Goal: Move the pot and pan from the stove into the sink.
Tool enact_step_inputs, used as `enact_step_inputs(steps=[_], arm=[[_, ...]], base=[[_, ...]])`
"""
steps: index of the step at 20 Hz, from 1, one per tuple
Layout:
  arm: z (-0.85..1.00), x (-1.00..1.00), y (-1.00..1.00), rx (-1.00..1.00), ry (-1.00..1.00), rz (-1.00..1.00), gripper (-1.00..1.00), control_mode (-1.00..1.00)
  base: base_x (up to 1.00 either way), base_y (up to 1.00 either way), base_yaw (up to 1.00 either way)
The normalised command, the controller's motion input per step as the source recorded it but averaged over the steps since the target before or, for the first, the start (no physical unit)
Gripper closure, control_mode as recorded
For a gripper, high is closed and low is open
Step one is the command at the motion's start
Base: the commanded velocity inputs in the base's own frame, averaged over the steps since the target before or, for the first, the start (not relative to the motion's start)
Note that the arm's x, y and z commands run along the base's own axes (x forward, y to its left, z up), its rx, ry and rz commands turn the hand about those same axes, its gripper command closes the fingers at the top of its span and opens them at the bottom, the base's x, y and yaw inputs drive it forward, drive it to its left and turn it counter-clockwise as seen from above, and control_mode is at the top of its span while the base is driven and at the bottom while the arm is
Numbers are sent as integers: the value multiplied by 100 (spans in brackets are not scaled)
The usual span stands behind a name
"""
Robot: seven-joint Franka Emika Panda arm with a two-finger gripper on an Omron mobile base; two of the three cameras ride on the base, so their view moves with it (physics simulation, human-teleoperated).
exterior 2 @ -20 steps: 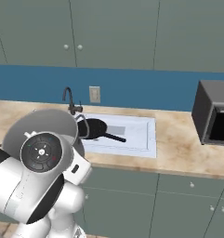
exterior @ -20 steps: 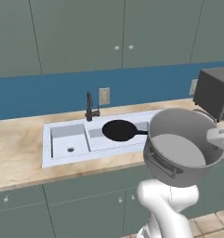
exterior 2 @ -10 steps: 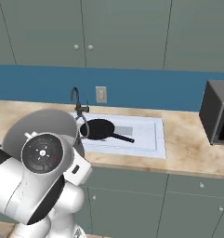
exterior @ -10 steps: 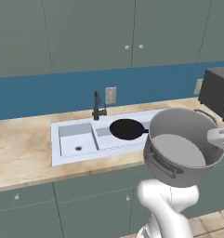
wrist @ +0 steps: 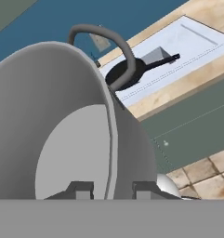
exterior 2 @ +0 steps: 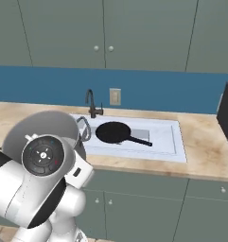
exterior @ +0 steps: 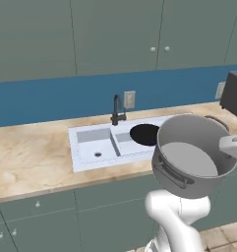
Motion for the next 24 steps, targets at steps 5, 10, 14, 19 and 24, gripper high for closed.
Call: enact_step_inputs(steps=[5,10,14,19,24], arm=[[0,0,0,0,0,0,100,100],[0,0,0,0,0,0,100,100],[0,0,0,0,0,0,100,100],[0,0,0,0,0,0,100,100],[0,0,0,0,0,0,100,-100]], base=[[-2,46,0],[36,45,-1],[59,44,-4],[61,29,-3],[13,3,0]])
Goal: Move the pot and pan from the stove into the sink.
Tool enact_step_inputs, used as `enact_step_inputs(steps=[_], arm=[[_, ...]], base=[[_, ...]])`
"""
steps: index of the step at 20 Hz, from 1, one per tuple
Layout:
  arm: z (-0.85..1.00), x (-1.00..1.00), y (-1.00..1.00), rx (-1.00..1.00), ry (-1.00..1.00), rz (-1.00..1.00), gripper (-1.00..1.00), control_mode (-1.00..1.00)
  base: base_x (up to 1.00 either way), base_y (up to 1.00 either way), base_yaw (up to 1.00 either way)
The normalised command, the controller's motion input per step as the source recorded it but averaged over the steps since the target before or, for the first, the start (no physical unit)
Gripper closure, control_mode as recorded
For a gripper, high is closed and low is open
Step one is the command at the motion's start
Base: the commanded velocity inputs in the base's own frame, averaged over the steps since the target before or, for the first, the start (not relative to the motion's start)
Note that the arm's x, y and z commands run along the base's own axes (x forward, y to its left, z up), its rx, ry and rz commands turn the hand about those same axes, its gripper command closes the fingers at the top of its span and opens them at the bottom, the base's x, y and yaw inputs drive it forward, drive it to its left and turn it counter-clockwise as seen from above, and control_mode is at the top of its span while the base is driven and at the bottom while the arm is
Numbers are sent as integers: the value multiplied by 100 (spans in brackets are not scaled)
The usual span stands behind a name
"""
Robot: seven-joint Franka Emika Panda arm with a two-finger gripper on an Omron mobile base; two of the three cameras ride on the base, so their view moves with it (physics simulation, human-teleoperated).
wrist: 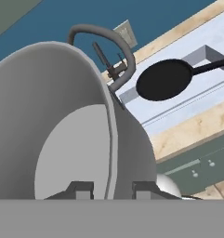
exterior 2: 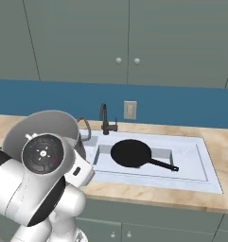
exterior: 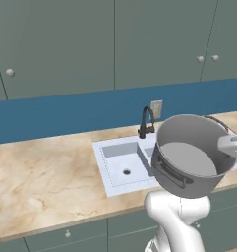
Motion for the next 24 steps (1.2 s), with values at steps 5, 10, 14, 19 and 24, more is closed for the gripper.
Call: enact_step_inputs(steps=[5,10,14,19,24], arm=[[-1,46,15,0,0,-3,100,-100],[-6,67,32,-1,2,-8,100,-100],[-1,49,24,-2,0,-8,100,-100],[-2,41,21,-2,0,-7,100,-100],[-7,42,17,0,1,-7,100,-100]], base=[[0,0,0],[0,0,0],[0,0,0],[0,0,0],[0,0,0]])
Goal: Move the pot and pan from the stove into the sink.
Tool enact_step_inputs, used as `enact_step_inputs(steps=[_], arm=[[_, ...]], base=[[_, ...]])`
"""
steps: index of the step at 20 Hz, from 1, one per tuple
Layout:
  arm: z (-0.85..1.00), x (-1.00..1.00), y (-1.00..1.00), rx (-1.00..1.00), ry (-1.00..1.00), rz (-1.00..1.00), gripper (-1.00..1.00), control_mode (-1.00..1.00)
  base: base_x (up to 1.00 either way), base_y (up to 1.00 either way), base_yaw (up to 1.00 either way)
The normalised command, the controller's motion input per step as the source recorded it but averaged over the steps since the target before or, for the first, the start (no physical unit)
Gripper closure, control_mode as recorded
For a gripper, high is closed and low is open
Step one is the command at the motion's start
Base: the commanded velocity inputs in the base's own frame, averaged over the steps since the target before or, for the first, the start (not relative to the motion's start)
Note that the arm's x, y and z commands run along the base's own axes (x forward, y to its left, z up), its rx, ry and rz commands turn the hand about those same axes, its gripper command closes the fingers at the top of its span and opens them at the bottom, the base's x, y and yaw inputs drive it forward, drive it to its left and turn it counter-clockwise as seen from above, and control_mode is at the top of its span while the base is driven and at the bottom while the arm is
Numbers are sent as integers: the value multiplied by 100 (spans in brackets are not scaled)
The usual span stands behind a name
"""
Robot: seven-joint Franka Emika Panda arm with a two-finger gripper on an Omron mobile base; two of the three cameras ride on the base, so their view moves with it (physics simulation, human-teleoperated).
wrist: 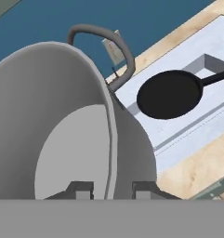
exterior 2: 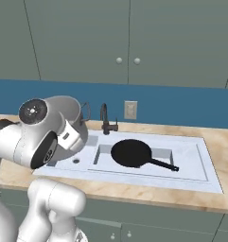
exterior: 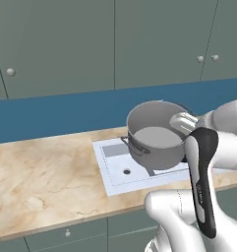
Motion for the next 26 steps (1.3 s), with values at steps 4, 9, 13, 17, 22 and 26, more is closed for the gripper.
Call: enact_step_inputs(steps=[4,9,13,17,22,26], arm=[[-12,43,16,-3,2,-7,100,-100],[-19,34,10,-7,6,-6,100,-100],[-19,21,2,-8,7,-8,100,-100],[-17,19,3,-8,5,-9,100,-100],[-15,11,12,-9,3,-10,100,-100],[-12,0,39,-8,3,-11,100,-100]], base=[[0,0,0],[0,0,0],[0,0,0],[0,0,0],[0,0,0],[0,0,0]])
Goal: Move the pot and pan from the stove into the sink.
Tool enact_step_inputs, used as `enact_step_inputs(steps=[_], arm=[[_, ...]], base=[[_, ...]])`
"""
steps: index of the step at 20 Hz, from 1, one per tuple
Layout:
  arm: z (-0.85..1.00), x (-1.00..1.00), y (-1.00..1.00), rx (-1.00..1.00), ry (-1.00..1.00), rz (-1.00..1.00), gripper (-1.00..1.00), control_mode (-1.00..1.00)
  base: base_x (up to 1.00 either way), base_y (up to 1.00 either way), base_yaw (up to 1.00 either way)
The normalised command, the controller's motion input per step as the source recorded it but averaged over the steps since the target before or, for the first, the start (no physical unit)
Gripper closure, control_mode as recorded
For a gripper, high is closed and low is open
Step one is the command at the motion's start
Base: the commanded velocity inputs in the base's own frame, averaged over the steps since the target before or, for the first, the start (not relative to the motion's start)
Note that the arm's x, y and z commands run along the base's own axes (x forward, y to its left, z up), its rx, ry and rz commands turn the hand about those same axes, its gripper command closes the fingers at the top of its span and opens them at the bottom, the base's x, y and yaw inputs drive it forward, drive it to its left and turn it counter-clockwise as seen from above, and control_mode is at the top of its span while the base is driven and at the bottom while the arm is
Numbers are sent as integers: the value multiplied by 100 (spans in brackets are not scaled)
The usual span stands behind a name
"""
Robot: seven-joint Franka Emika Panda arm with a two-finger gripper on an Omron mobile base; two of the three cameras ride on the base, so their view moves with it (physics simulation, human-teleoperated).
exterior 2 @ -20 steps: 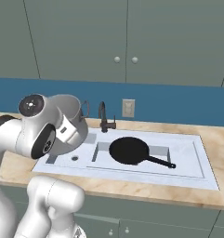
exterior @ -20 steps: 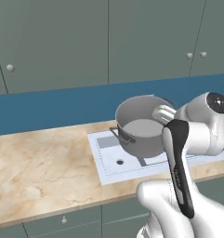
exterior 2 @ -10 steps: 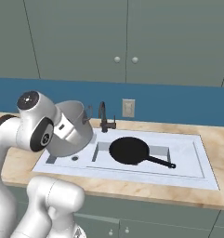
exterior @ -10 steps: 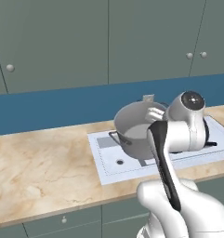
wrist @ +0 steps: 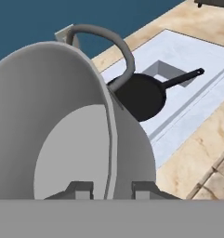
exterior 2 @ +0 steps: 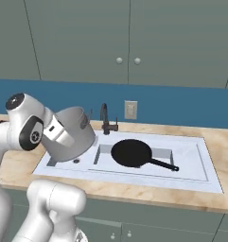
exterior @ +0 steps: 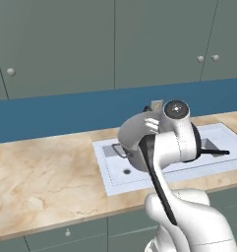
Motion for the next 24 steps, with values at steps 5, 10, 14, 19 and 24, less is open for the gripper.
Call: enact_step_inputs(steps=[5,10,14,19,24], arm=[[-15,5,38,-11,3,-8,100,-100],[-3,3,7,-5,1,-1,100,-100],[-22,26,19,-3,1,0,100,-100],[-32,35,26,-3,1,-1,100,-100],[-35,40,30,-3,0,-2,100,-100]], base=[[0,0,0],[0,0,0],[0,0,0],[0,0,0],[0,0,0]])
